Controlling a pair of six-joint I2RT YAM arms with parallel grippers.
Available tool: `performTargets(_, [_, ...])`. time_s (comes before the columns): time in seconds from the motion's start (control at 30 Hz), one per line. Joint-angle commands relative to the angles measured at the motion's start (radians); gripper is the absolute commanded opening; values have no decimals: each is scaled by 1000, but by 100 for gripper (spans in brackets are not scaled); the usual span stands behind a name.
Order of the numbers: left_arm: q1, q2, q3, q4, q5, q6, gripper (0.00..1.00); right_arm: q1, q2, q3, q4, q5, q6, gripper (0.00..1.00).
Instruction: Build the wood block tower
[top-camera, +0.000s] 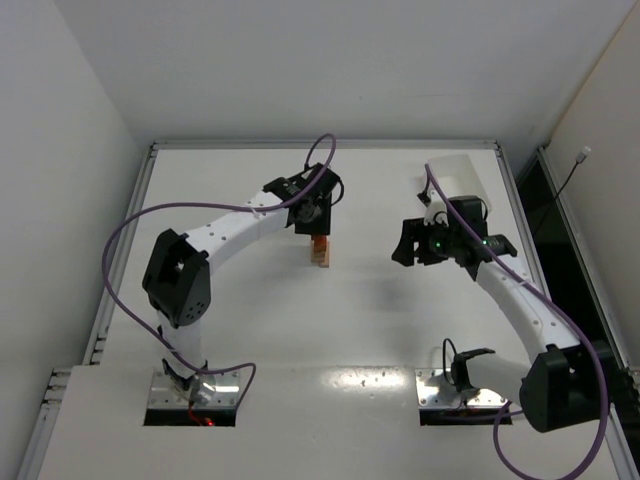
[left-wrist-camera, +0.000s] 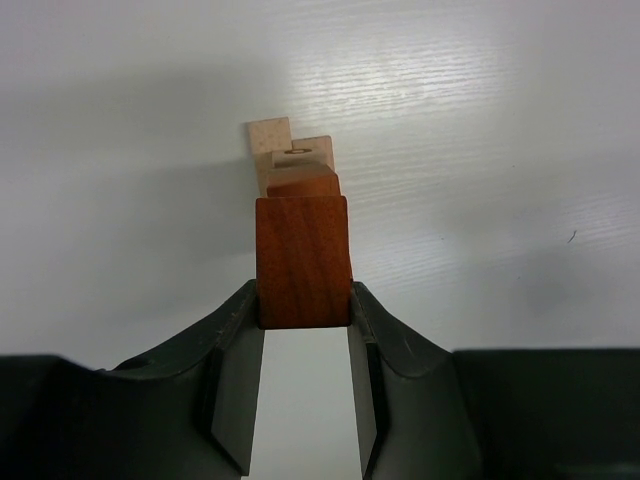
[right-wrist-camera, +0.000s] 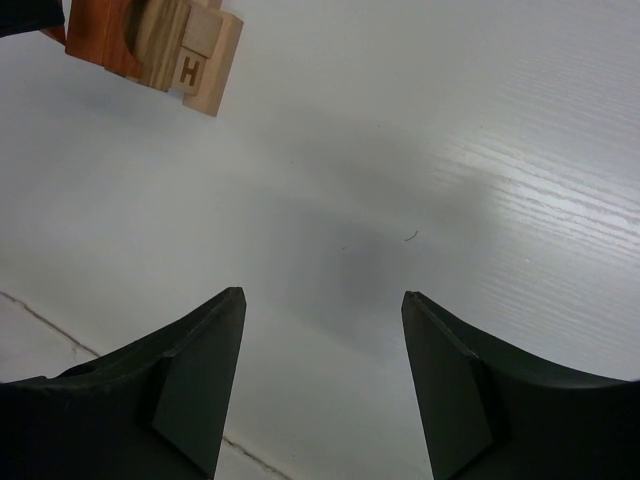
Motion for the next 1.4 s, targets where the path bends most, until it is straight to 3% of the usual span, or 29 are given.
performTargets(0.0, [1,-1,40,16,16,-9,0,-5,-22,-5,16,-8,-4,61])
performTargets(0.8, [1,17,31,35,47,-9,0,-5,-31,-14,26,-27,5,61])
performTargets(1.17, [1,26,21,35,38,-9,11,-5,-40,-14,26,-36,5,61])
performTargets(1.37, [1,26,21,35,29,-9,12,-5,-40,-14,26,-36,14,61])
